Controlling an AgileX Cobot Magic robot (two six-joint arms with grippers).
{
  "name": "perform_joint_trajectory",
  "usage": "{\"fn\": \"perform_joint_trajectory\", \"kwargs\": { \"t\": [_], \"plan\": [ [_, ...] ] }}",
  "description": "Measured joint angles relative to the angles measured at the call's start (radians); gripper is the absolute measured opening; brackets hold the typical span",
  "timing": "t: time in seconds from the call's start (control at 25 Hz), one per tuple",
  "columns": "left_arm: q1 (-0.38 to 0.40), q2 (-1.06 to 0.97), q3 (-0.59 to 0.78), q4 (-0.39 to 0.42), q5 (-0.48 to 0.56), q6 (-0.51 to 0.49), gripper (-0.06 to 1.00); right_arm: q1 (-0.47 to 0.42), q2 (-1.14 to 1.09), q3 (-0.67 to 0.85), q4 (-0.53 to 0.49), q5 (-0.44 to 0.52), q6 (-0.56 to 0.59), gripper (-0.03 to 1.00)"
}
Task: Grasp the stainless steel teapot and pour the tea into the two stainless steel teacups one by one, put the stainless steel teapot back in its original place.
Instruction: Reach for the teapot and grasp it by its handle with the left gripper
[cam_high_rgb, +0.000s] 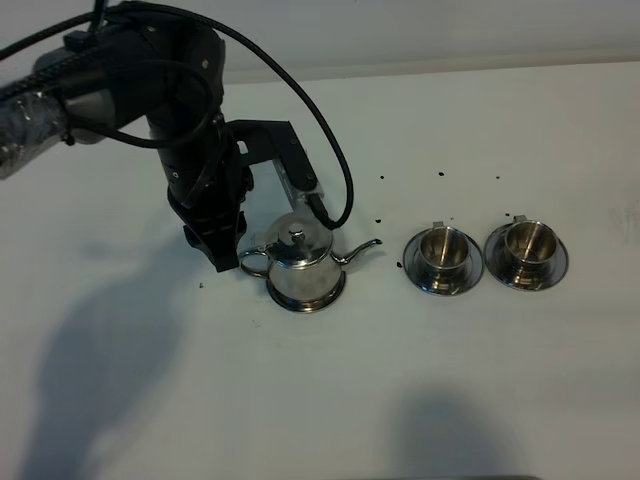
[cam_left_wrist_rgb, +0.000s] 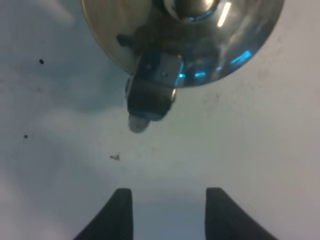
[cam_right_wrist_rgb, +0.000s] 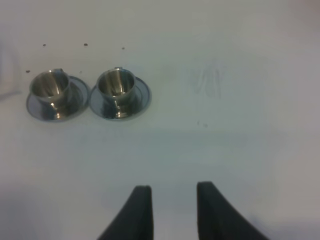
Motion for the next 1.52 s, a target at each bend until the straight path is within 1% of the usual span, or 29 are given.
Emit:
{"fn": "perform_joint_trajectory", "kwargs": {
  "t": [0.12, 0.52, 0.64, 1.04, 1.16, 1.32, 1.44, 1.52],
  "plan": [
    [-0.011, 0.001, -0.003, 0.029, 0.000, 0.007, 0.38, 0.000, 0.000, 0.000, 0.000, 0.000, 0.000, 0.21],
    [-0.015, 0.001, -0.004, 0.042, 0.000, 0.023, 0.38, 0.000, 0.000, 0.000, 0.000, 0.000, 0.000, 0.21],
    [-0.015, 0.001, -0.004, 0.061, 0.000, 0.060, 0.38, 0.000, 0.000, 0.000, 0.000, 0.000, 0.000, 0.21],
    [-0.017, -0.001, -0.004, 0.062, 0.000, 0.095, 0.38, 0.000, 0.000, 0.000, 0.000, 0.000, 0.000, 0.21],
    [-0.017, -0.001, -0.004, 0.062, 0.000, 0.100, 0.40, 0.000, 0.000, 0.000, 0.000, 0.000, 0.001, 0.21],
    [-0.017, -0.001, -0.004, 0.061, 0.000, 0.101, 0.47, 0.000, 0.000, 0.000, 0.000, 0.000, 0.001, 0.21],
    [-0.017, -0.001, -0.004, 0.045, 0.000, 0.101, 0.51, 0.000, 0.000, 0.000, 0.000, 0.000, 0.001, 0.21],
    [-0.023, -0.001, -0.004, 0.044, 0.000, 0.077, 0.53, 0.000, 0.000, 0.000, 0.000, 0.000, 0.001, 0.21]
  ]
}}
